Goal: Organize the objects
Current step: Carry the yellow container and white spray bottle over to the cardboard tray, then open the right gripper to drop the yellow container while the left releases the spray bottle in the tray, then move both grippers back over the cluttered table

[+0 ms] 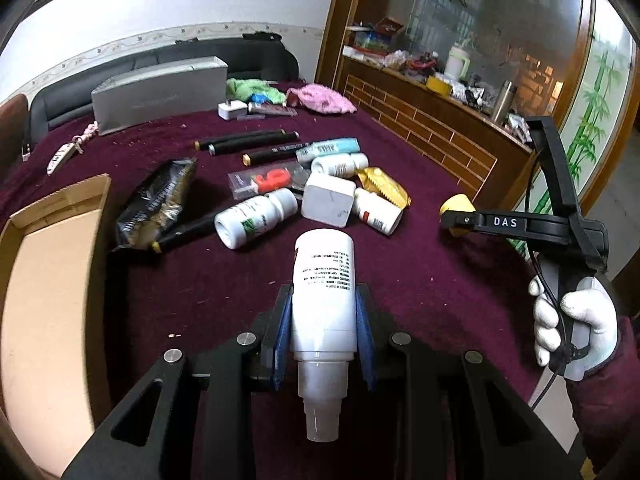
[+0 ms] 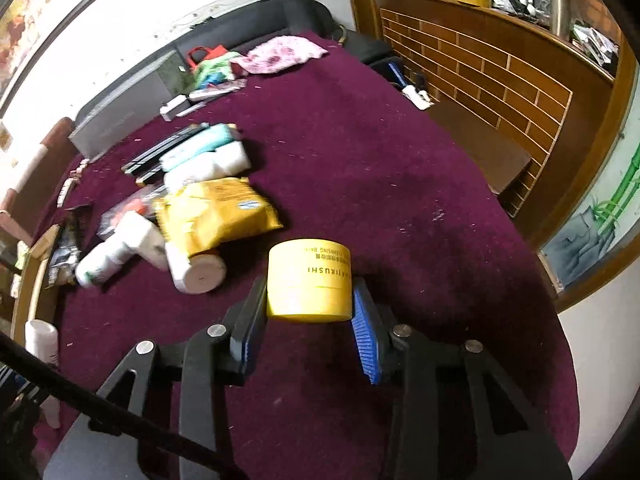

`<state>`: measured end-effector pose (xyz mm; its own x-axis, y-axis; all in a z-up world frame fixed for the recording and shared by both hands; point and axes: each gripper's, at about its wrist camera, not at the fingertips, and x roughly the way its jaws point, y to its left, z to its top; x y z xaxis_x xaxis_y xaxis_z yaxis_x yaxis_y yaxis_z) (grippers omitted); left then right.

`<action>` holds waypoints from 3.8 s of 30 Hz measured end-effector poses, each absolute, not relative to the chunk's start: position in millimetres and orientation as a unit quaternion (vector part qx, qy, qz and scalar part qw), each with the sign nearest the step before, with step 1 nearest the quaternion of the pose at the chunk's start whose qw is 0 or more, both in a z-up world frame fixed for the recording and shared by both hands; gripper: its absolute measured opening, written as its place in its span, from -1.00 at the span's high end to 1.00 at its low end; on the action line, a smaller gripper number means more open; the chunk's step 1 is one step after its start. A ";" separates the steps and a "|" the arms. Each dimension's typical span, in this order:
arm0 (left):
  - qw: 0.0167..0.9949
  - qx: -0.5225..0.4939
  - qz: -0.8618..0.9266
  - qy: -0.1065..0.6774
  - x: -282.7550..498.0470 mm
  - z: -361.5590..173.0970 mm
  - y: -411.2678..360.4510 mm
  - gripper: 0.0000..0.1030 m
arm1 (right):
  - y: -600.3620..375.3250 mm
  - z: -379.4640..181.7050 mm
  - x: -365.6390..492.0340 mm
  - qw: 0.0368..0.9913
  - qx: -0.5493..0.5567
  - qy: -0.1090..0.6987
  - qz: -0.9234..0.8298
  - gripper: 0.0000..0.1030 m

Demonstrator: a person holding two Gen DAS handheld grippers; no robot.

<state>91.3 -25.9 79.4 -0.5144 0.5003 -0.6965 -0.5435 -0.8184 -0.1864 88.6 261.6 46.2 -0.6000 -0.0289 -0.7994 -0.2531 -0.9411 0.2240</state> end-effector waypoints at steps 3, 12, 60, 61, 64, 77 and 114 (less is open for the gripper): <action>0.297 -0.377 0.877 0.015 96.7 96.8 -41.8 0.51 | 243.1 66.7 96.0 0.037 -0.432 0.155 0.887 0.26; 0.257 -0.330 0.908 -0.032 90.9 175.3 -121.1 0.51 | 142.4 164.6 95.7 -0.149 -0.389 0.173 0.893 0.26; 0.063 -0.469 0.870 -0.138 -113.5 12.6 -245.5 0.52 | -94.0 38.2 -115.6 -0.166 -0.547 0.107 0.814 0.26; 0.062 -0.467 0.871 -0.140 -113.1 12.7 -245.7 0.52 | -94.8 38.3 -115.4 -0.165 -0.546 0.104 0.815 0.26; 0.061 -0.468 0.869 -0.147 -112.6 12.0 -247.0 0.51 | -96.3 38.1 -114.9 -0.162 -0.543 0.095 0.818 0.26; 0.076 -0.474 0.841 -0.251 -107.2 12.1 -262.1 0.05 | -90.1 51.8 -108.4 -0.158 -0.526 0.101 0.830 0.22; 0.256 -0.413 0.870 0.078 -12.9 60.1 1.3 -0.23 | 192.9 68.4 21.6 -0.045 -0.362 0.215 0.906 -0.17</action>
<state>-12.9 1.3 60.1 -0.5270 0.3817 -0.7594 -0.5108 -0.8563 -0.0759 21.6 192.9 68.4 -0.7332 -0.2376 -0.6371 -0.0740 -0.9035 0.4222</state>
